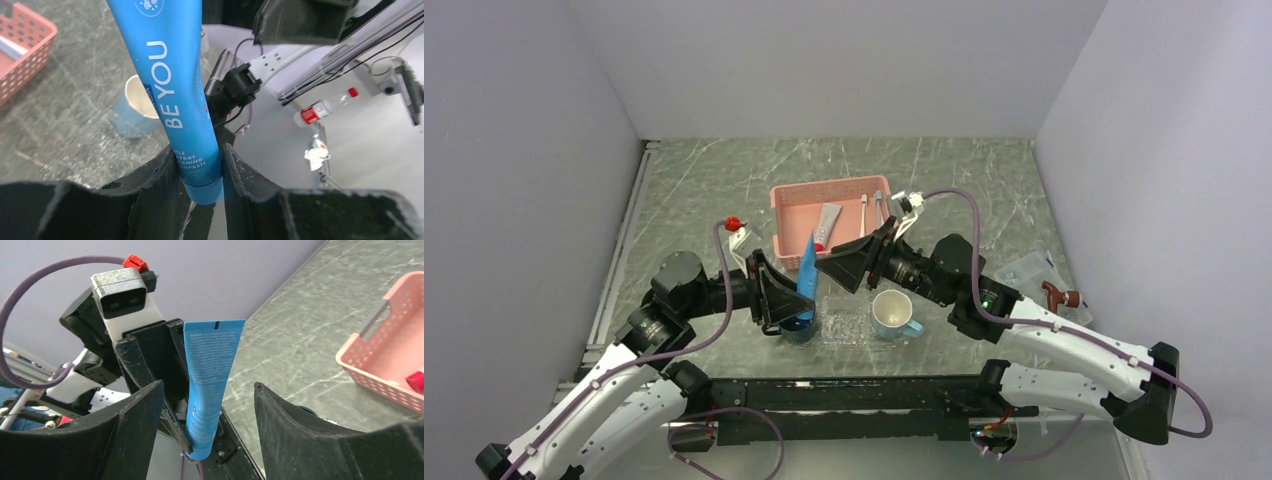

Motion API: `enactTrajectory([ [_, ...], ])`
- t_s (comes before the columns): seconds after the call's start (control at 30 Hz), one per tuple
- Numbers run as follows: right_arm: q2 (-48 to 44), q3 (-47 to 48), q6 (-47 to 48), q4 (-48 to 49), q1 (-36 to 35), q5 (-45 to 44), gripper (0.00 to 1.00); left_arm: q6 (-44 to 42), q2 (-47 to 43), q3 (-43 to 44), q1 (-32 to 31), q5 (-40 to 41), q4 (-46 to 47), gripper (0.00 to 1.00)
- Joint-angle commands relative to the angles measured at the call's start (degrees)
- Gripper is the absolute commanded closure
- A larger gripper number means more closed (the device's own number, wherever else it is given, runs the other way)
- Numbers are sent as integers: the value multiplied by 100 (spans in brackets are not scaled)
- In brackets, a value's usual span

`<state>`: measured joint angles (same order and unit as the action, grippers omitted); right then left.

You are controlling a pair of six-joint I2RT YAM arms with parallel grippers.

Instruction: Prepare toiletry sets of a toothbrush and toothpaste on the tray

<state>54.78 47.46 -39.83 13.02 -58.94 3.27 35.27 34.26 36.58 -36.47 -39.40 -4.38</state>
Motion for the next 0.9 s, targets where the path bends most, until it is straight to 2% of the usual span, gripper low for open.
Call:
enactTrajectory([
  [0.0,-172,684,455,-1320,-29,-451,31,-1277,-68,568,-22,413,-1420,100],
  [0.2,-308,849,404,-2195,-30,-532,31,-2018,-180,715,-74,968,-2637,100],
  [0.4,-194,1053,180,-2881,-23,-739,30,-2146,-161,807,-314,1346,-3145,100],
  [0.67,217,1459,-50,-3424,-14,-355,29,-2000,133,1225,-1569,2738,-3754,100],
  [0.87,218,1359,-227,-3442,75,303,27,-1738,686,1460,-2998,4015,-4199,100],
])
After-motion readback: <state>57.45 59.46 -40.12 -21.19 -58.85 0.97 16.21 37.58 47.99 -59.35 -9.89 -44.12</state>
